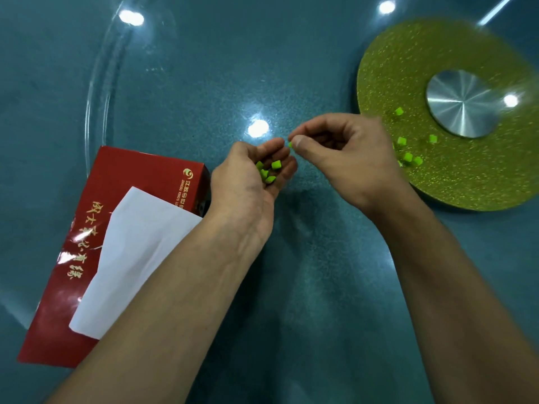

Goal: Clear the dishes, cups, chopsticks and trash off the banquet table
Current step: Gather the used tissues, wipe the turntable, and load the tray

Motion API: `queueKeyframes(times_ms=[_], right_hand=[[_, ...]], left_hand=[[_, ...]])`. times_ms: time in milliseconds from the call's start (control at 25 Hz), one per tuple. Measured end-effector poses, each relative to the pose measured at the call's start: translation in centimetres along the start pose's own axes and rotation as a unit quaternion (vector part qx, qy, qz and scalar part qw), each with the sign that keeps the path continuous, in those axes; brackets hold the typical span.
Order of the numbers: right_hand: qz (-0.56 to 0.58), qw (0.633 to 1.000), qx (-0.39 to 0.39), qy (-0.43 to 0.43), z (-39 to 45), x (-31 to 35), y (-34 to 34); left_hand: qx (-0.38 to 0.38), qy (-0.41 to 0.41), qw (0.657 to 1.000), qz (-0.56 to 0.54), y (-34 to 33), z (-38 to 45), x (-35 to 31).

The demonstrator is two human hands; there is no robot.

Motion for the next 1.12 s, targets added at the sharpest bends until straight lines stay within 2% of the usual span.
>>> queueKeyframes(times_ms=[80, 160, 240, 280, 360, 480, 600, 720, 800, 880, 920, 1000, 1080, 1120], right_hand=[[0.044, 0.998, 0.033, 0.025, -0.8, 0.3, -0.4], [-0.006, 0.998, -0.066, 0.013, -0.4, -0.2, 1.8], [-0.134, 0.977, -0.167, -0.003, 0.5, -0.9, 4.3], [-0.216, 0.961, -0.171, -0.003, 1.2, -1.0, 4.6], [-0.342, 0.932, -0.122, 0.014, 2.5, -1.3, 3.8], [-0.391, 0.914, -0.109, 0.029, 3.0, -1.1, 3.0], [-0.349, 0.926, -0.145, -0.003, 1.9, -1.6, 3.5], [-0.096, 0.981, -0.155, -0.068, 0.0, -2.6, 4.0], [0.057, 0.988, -0.134, -0.049, -1.4, -2.0, 3.8], [0.122, 0.989, -0.086, -0.003, -2.4, -1.2, 3.5], [0.128, 0.988, -0.08, 0.011, -2.8, -1.2, 3.8], [0.119, 0.983, -0.142, -0.01, -3.5, -2.7, 6.3], [0.028, 0.97, -0.233, -0.071, -4.1, -5.2, 9.7], [-0.052, 0.961, -0.252, -0.097, -4.3, -6.1, 10.9]], left_hand=[[0.009, 0.004, 1.0, -0.005, -0.8, 0.2, 0.0], [0.016, 0.016, 1.0, -0.007, -1.3, 0.2, 0.4], [0.017, 0.022, 1.0, -0.006, -1.1, 0.3, 0.6], [0.016, 0.022, 1.0, -0.005, -1.1, 0.3, 0.7], [0.018, 0.02, 1.0, -0.006, -1.0, 0.5, 0.7], [0.023, 0.016, 1.0, -0.004, -1.2, 0.6, 0.7], [0.027, 0.012, 1.0, 0.007, -1.6, 0.6, 0.9], [0.029, 0.011, 0.999, 0.015, -2.1, 0.4, 1.2], [0.034, 0.015, 0.999, 0.018, -2.7, 0.1, 1.7], [0.043, 0.027, 0.999, 0.015, -3.4, -0.2, 2.3], [0.05, 0.035, 0.998, 0.012, -3.8, -0.4, 2.7], [0.061, 0.05, 0.997, 0.011, -4.3, -0.7, 3.4], [0.068, 0.059, 0.996, 0.014, -4.5, -0.7, 3.9], [0.069, 0.06, 0.996, 0.015, -4.6, -0.8, 4.1]])
Point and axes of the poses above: each hand's wrist, its own z-axis towards the middle knuckle, its own y-axis out of the back of the hand, x = y × z, the point moved 8 cm from there along z, towards the middle knuckle, and after that the axes turned 9 degrees about -y, right-handed, at the moved point
